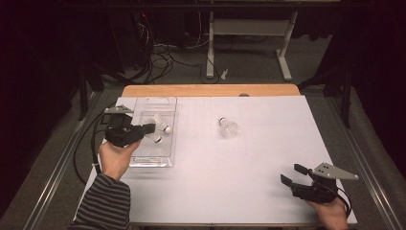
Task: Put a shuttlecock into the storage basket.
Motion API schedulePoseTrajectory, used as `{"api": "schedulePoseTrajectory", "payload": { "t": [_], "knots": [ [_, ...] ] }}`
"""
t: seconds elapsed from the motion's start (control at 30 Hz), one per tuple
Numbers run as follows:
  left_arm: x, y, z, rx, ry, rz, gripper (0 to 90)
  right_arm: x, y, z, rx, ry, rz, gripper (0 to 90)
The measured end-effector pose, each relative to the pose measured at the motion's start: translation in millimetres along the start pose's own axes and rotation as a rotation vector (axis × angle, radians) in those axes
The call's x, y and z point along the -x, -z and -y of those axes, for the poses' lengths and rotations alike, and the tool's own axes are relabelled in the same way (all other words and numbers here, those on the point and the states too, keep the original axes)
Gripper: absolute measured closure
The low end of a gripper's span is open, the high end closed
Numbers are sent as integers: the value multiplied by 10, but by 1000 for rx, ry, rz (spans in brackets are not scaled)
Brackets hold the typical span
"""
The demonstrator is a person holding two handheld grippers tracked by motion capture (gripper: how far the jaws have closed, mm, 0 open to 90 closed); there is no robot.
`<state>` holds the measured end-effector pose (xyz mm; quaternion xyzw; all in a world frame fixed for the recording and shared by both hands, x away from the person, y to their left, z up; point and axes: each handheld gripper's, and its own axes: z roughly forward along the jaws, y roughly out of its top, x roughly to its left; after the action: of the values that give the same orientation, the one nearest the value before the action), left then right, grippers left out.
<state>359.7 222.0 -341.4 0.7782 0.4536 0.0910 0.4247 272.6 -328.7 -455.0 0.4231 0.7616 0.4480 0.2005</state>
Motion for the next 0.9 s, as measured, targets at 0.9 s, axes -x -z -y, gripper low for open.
{"api": "schedulePoseTrajectory", "payload": {
  "t": [0.9],
  "knots": [
    [-215, -231, -108, -58, 28, -103, 895, -1, -5, 0, -4, 0, -3, 303]
  ]
}}
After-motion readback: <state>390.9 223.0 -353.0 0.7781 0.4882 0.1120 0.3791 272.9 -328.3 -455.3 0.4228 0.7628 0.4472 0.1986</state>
